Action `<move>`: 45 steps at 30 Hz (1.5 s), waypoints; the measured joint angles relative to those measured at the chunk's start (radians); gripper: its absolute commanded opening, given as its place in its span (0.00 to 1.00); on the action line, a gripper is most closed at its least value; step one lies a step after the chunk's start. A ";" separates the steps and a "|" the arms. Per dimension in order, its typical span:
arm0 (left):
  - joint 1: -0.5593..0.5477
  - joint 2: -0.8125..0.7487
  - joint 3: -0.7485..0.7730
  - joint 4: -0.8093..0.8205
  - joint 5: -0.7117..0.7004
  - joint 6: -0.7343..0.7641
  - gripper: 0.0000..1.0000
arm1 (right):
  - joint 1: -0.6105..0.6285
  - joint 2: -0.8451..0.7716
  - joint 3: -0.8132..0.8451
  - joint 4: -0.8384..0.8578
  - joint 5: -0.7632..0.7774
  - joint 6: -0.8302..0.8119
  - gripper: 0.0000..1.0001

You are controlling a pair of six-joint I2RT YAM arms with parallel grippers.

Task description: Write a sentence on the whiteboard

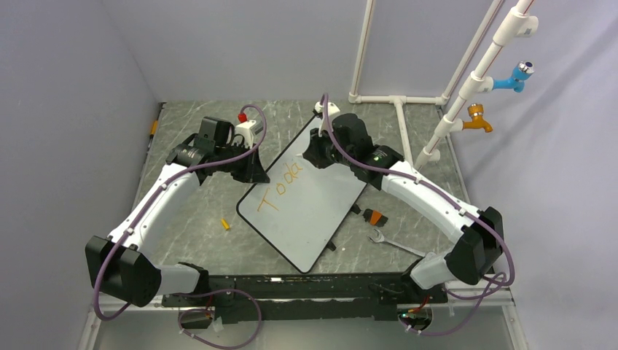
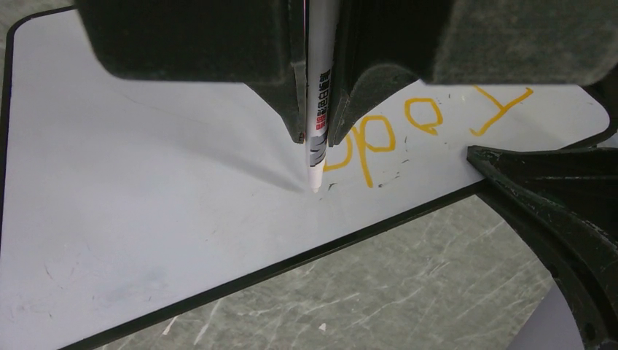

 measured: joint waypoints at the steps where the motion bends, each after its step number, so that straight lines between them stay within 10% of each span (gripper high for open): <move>1: 0.000 0.000 0.000 0.000 0.000 0.000 0.00 | 0.000 0.002 0.000 0.002 -0.001 0.000 0.00; 45: 0.000 0.000 0.000 -0.011 -0.019 0.000 0.00 | -0.011 -0.041 -0.159 0.113 0.000 0.019 0.00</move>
